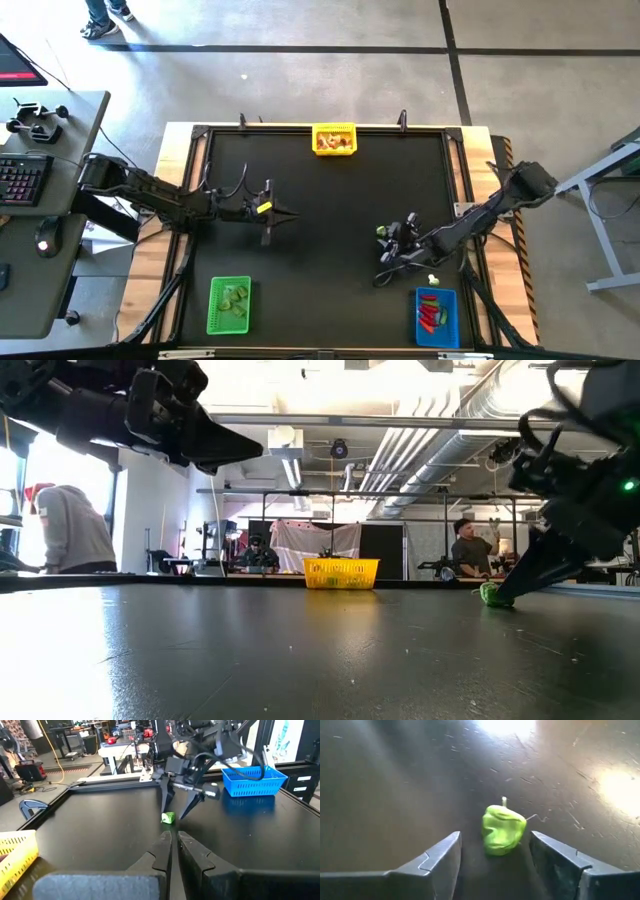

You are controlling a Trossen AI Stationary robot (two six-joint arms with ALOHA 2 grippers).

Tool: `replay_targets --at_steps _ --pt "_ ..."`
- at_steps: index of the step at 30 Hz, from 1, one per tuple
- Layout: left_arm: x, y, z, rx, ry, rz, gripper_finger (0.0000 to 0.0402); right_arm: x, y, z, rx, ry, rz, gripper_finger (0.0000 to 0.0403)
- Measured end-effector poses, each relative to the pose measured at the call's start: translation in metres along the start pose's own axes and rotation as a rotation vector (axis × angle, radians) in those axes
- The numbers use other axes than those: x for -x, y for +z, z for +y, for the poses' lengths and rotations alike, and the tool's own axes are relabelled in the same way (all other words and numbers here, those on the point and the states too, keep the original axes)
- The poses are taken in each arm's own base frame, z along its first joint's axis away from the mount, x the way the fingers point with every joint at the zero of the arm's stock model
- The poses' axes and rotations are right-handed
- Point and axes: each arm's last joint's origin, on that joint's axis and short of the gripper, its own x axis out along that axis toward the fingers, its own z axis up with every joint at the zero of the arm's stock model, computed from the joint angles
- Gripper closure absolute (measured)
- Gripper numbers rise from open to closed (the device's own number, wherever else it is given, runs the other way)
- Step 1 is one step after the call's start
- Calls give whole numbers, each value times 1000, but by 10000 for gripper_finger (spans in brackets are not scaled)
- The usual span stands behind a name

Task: Sort produce into baskets
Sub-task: Put the green pepper into the green bin

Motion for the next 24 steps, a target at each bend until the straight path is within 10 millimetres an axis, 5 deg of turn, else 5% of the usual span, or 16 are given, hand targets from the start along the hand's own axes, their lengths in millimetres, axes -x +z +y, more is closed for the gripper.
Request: replay_targets --at_steps 6,14,24 --pt "0 0 0 0 0 2 385 -12 -3 1 -13 -29 1 203" --pt "0 -2 0 6 -6 16 385 -9 -5 9 9 31 1 379" --pt "-13 9 -11 -151 -66 119 379 -5 21 28 106 256 -143 378"
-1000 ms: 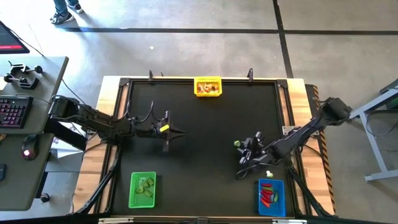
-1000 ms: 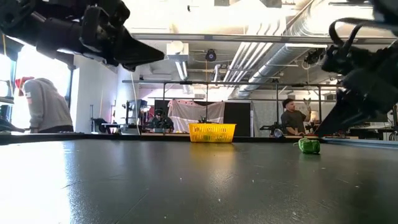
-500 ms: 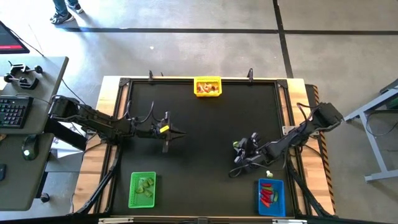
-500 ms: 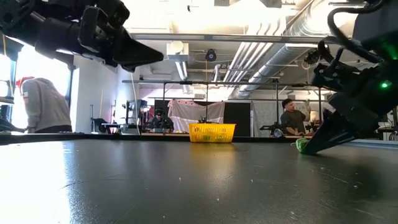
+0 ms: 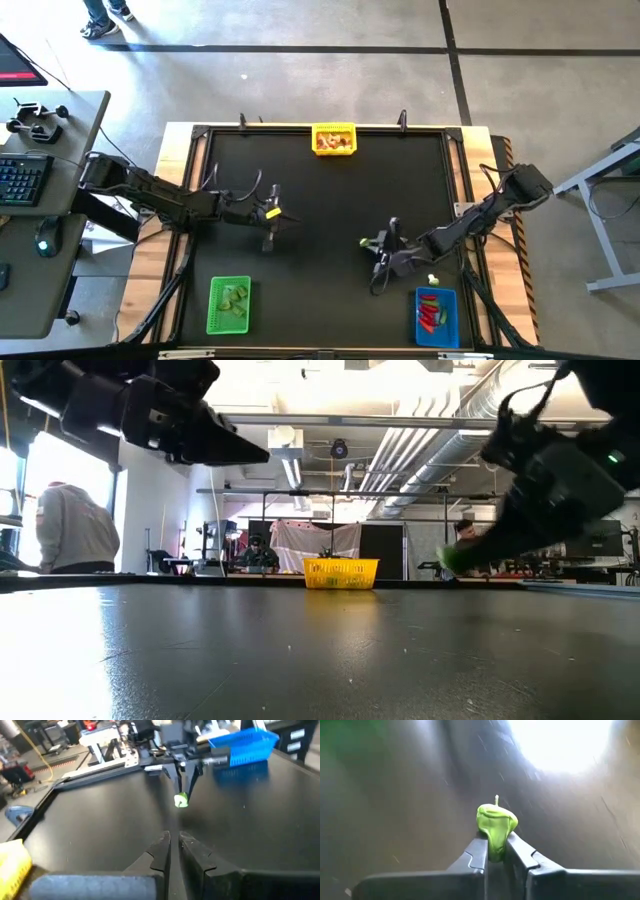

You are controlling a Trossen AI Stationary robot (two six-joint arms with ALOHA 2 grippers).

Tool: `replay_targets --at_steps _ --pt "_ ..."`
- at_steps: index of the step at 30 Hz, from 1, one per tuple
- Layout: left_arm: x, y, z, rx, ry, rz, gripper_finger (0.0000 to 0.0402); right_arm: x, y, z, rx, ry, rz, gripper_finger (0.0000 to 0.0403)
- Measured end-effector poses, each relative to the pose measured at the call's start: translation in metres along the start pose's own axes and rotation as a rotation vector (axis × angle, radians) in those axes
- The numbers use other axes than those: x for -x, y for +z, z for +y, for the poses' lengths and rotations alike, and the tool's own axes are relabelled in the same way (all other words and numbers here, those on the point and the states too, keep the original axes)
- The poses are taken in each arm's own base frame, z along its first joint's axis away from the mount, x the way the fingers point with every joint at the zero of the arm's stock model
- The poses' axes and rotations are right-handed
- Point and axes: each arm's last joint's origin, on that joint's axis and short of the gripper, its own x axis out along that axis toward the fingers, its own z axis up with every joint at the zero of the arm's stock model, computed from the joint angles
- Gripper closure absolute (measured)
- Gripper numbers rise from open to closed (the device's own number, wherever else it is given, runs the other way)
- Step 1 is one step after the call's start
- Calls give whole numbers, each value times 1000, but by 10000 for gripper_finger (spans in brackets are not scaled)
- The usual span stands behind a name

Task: Sort produce into baskets
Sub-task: Put the green pepper into the green bin

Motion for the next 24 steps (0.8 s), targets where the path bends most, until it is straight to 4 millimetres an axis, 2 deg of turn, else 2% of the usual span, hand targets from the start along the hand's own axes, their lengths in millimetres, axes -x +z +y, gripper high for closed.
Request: replay_targets --at_steps 4,10,16,20,24 --pt "-17 10 -3 -108 -17 13 356 -5 16 0 39 54 -90 396" --pt "-55 12 -5 -221 -7 81 310 -7 38 2 103 158 -236 393" --pt "-87 18 -8 -327 23 105 294 -8 44 2 115 196 -276 393" --pt "-99 20 -11 -369 2 100 293 -7 44 2 112 197 -278 393" --pt "-101 23 -14 -392 -24 80 293 -7 46 3 110 202 -294 393"
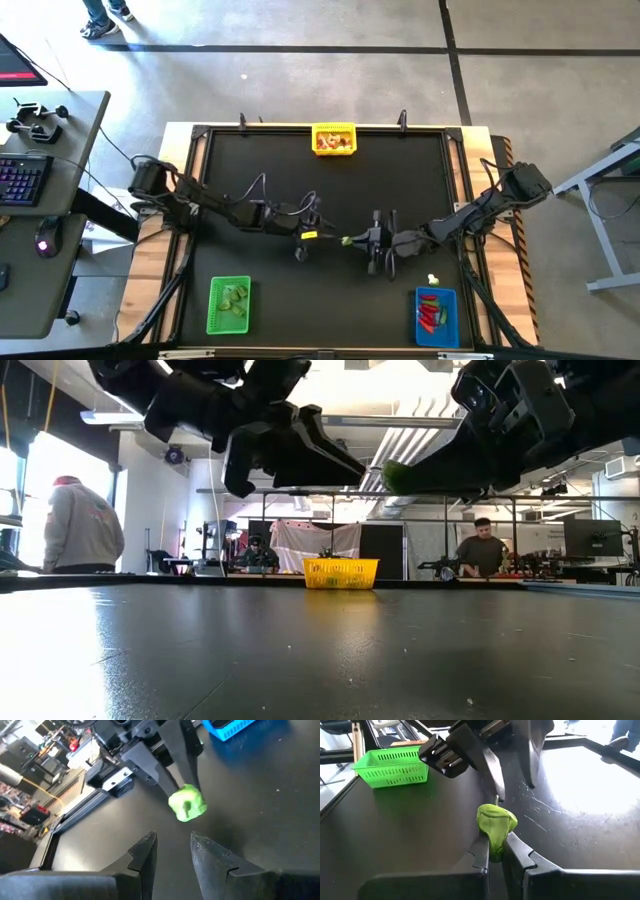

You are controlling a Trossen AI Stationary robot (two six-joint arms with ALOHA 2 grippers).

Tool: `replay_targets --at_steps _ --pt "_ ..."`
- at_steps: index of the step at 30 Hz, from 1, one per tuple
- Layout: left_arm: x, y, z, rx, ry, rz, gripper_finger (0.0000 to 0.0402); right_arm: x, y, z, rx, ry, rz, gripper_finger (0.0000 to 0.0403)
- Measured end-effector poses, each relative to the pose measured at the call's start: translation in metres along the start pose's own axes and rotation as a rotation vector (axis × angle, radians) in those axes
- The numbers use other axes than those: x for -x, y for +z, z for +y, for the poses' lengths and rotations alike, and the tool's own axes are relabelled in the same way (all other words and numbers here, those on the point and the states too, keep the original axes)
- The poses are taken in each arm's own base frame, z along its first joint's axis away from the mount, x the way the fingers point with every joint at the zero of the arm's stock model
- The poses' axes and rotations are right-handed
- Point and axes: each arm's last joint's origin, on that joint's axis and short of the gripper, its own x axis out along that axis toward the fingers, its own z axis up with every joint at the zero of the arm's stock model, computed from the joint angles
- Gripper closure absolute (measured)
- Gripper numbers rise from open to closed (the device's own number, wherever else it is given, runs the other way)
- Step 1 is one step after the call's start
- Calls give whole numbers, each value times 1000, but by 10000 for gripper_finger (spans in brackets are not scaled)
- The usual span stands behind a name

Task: Sort produce into baskets
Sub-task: Put the green pepper into the green bin

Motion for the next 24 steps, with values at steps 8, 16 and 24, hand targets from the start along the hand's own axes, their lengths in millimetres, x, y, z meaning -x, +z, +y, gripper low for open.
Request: replay_targets --at_steps 8,16,24 --pt "-1 4 1 -33 -22 -34 293 -1 3 0 -4 3 -28 393" --pt "-3 18 7 -54 -49 -95 311 -3 6 -4 -24 14 -38 393" --pt "-3 16 5 -39 -65 -70 334 -3 7 -4 -24 21 -55 393"
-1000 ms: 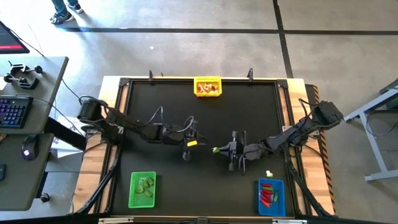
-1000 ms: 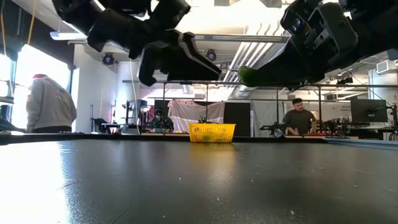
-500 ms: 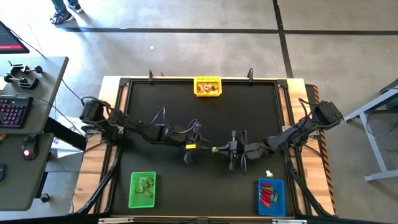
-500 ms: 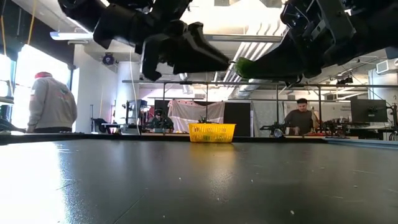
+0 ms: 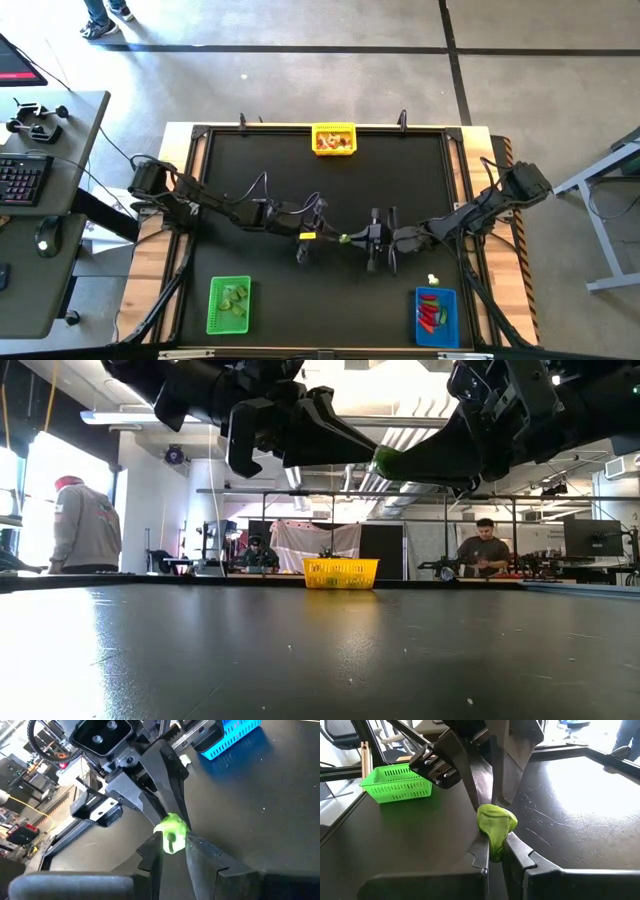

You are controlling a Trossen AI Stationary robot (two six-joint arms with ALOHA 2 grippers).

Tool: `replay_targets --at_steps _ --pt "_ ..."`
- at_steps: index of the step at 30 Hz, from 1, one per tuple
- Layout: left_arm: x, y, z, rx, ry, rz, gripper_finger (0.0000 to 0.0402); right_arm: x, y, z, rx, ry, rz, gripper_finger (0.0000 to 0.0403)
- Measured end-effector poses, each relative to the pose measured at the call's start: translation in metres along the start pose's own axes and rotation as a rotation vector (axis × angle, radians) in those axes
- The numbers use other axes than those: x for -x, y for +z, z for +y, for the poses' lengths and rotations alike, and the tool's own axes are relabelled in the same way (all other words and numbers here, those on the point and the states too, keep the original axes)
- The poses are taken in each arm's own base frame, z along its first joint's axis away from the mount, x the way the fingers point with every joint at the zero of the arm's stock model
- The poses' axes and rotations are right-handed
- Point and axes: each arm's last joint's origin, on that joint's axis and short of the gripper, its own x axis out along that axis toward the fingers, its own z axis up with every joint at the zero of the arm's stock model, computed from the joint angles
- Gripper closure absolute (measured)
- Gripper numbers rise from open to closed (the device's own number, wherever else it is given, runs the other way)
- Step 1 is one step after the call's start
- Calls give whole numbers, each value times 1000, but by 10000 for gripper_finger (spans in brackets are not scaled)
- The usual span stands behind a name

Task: Sort produce into baskets
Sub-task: Put the green pepper into the green bin

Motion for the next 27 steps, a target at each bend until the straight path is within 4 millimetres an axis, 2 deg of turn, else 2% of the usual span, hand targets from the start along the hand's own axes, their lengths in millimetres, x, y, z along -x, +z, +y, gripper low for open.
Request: replay_targets --at_steps 5,13,16,21,27 --pt "0 0 0 0 1 -1 340 0 0 0 0 1 0 393" --pt "0 3 -2 -35 -8 -22 395 0 0 1 -3 27 -1 392" --pt "0 4 -2 -58 -7 -24 399 0 0 1 -9 29 0 381" --pt "5 7 1 -96 -7 -26 401 0 1 1 -17 28 -3 333" --pt "31 22 12 -78 -35 3 401 0 0 0 -15 -5 -2 246"
